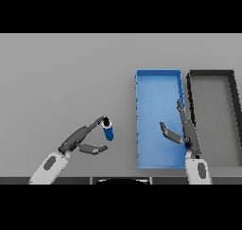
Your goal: Pick up the blue pipe and place it into the blue bin.
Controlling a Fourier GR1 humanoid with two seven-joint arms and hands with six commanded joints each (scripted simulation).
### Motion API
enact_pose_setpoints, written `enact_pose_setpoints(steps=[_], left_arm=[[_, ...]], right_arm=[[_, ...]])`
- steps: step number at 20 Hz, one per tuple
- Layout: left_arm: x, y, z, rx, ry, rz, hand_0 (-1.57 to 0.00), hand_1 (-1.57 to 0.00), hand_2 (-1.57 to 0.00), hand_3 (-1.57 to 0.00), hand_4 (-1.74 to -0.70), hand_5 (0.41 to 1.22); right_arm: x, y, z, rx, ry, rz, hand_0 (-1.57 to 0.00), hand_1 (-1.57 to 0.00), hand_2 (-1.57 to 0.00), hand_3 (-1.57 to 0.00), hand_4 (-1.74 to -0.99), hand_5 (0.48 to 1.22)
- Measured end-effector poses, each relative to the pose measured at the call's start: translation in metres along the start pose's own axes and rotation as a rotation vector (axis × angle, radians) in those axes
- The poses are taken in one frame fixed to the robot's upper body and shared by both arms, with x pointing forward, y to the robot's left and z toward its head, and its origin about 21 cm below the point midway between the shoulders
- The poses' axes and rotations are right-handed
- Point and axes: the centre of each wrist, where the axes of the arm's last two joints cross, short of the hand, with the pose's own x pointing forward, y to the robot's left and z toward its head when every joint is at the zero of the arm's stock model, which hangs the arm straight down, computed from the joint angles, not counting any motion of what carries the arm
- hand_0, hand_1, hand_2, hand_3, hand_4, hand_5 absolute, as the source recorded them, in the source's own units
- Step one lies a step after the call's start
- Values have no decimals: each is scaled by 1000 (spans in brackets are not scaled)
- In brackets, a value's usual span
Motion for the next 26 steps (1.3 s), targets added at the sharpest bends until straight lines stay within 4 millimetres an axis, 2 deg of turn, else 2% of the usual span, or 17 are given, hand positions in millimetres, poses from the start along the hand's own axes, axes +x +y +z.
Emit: enact_pose_setpoints(steps=[1,2,8,10,12,13,14,15,16,17,19,21,23,26], left_arm=[[0,-5,-7,4,-17,10,1,1,1,1,-1150,460],[0,0,-13,9,-18,13,1,1,1,1,-1145,460],[-3,-21,-43,1,5,-30,1,1,1,1,-1051,418],[-5,-24,-48,-6,-7,-5,1,1,1,1,-1078,428],[-6,-27,-54,-16,-34,23,1,1,1,1,-1107,463],[-6,-30,-54,-16,-55,39,1,0,-54,-40,-1140,502],[-7,-35,-56,-19,-70,73,1,-41,-151,-121,-1186,550],[-8,-37,-58,-10,-71,102,-10,-156,-308,-276,-1243,613],[-6,-39,-61,-3,-85,126,-125,-319,-485,-535,-1281,735],[-4,-38,-64,4,-96,157,-359,-547,-689,-742,-1369,832],[-6,-43,-65,16,-97,180,-796,-915,-1006,-1030,-1497,972],[-5,-49,-64,-11,-109,182,-1075,-1151,-1210,-1194,-1580,1062],[-1,-50,-66,-3,-130,158,-1253,-1302,-1340,-1330,-1530,1119],[4,-56,-67,5,-169,142,-1408,-1434,-1453,-1448,-1492,1169]], right_arm=[[-1,0,2,0,-6,6,1,1,1,1,-1202,621],[1,0,4,-3,-16,5,1,1,1,1,-1205,625],[0,-3,4,-15,-13,1,1,1,1,1,-1221,645],[-2,-5,3,-20,-6,15,1,1,1,1,-1207,646],[-2,-3,9,-6,-25,21,1,1,1,1,-1207,650],[-1,-2,8,-12,-24,18,1,1,1,1,-1210,653],[0,-6,10,-16,-35,20,1,1,1,1,-1213,655],[-2,-8,11,-16,-34,21,1,1,1,1,-1217,655],[-2,-7,10,-9,-27,11,1,1,1,1,-1220,656],[-1,-5,7,-13,-22,8,1,1,1,1,-1220,656],[1,-8,4,-24,-27,15,1,1,1,1,-1224,658],[-1,-5,4,-11,-25,1,1,1,1,1,-1233,660],[0,-3,5,-5,-20,-6,1,1,1,1,-1224,651],[0,-6,0,-8,1,-10,1,1,1,1,-1220,635]])
